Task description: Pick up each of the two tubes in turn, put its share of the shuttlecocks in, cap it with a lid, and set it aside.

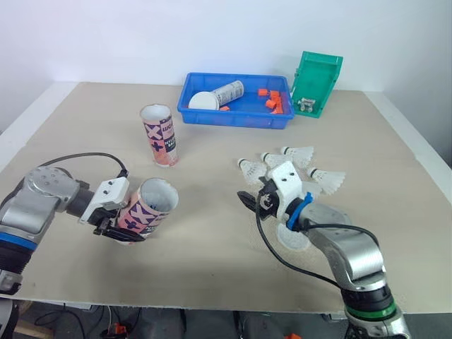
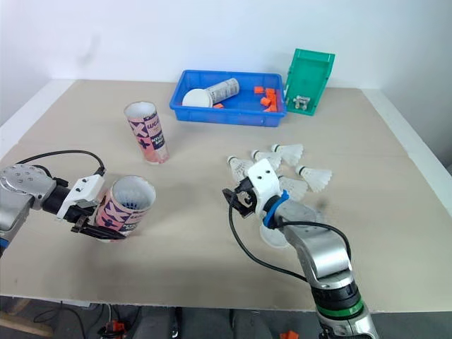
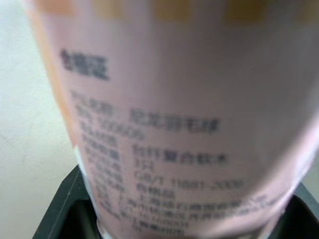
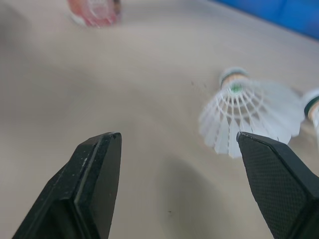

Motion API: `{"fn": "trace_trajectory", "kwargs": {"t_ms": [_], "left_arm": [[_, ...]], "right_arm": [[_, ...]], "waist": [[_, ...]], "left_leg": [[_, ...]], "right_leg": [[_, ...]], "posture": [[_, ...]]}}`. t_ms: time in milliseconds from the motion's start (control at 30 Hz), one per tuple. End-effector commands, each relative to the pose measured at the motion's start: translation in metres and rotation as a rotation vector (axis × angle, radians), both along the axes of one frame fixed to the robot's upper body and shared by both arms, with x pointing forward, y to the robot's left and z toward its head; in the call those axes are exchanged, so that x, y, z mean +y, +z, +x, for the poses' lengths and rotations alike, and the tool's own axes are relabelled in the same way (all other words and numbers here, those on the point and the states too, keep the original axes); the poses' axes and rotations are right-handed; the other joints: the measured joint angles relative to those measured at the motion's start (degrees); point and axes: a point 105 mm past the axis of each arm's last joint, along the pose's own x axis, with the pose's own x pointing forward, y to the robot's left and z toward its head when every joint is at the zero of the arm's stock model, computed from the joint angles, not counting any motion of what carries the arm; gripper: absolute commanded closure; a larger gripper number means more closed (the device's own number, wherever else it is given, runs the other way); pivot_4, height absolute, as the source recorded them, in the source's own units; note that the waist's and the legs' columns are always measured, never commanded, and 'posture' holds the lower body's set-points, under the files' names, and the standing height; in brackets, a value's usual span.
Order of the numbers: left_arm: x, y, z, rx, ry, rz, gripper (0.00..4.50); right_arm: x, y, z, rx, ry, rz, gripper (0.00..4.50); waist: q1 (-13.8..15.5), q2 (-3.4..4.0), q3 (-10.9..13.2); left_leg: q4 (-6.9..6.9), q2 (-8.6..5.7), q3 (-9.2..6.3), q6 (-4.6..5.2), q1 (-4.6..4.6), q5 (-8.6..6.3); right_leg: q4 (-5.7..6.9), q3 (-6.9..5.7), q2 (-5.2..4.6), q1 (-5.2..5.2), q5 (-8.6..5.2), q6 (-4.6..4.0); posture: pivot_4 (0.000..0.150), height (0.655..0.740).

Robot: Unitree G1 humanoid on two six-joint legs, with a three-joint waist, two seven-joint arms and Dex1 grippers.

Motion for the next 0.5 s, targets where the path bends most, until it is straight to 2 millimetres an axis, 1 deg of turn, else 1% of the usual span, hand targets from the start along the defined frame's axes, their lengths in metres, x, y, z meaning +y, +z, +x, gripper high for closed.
{"fn": "trace_trajectory", "kwargs": {"t_ms": [33, 133, 267, 333, 400, 500], "left_arm": [[-0.002, -0.009, -0.005, 0.026, -0.009, 0.006, 1.74], [-0.001, -0.01, -0.007, 0.027, -0.001, 0.002, 1.74], [-0.001, -0.009, -0.008, 0.024, 0.006, -0.004, 1.74], [-0.001, -0.01, -0.007, 0.02, 0.014, -0.005, 1.74], [-0.001, -0.01, -0.008, 0.019, 0.017, -0.005, 1.74], [-0.002, -0.01, -0.01, 0.023, 0.021, -0.015, 1.74]], "right_arm": [[0.002, 0.008, 0.012, -0.051, -0.024, 0.006, 0.52], [0.005, 0.006, 0.024, -0.054, -0.035, 0.005, 0.52], [0.015, 0.008, 0.035, -0.076, -0.008, 0.01, 0.52], [0.023, 0.006, 0.041, -0.082, 0.017, 0.007, 0.52], [0.025, 0.004, 0.046, -0.086, 0.019, -0.003, 0.52], [0.022, 0.004, 0.056, -0.105, -0.002, -0.022, 1.3]], "waist": [[-0.01, 0.0, 0.0], [-0.03, 0.0, 0.0], [-0.17, 0.01, 0.0], [-0.27, 0.01, 0.01], [-0.32, 0.0, 0.0], [-0.3, 0.0, 0.0]], "left_leg": [[-0.02, 0.0, 0.0, 0.0, -0.03, 0.0], [-0.08, 0.02, -0.04, 0.0, -0.03, 0.0], [-0.08, 0.02, -0.03, 0.0, -0.03, 0.0], [-0.08, 0.02, -0.03, 0.0, -0.02, 0.0], [-0.08, 0.03, -0.03, 0.01, -0.01, 0.0], [-0.08, 0.02, -0.04, 0.01, -0.02, 0.0]], "right_leg": [[0.0, 0.0, 0.0, -0.02, -0.01, 0.01], [0.0, -0.01, 0.06, -0.04, -0.04, 0.01], [0.0, -0.01, 0.07, -0.05, -0.03, 0.01], [0.0, -0.01, 0.07, -0.04, -0.01, 0.01], [0.0, -0.01, 0.08, -0.02, -0.01, 0.01], [0.0, -0.01, 0.07, -0.02, -0.02, 0.02]], "posture": [[0.15, 0.7079], [0.15, 0.7079], [0.15, 0.7079], [0.15, 0.7079], [0.15, 0.7079], [0.15, 0.7079]]}}
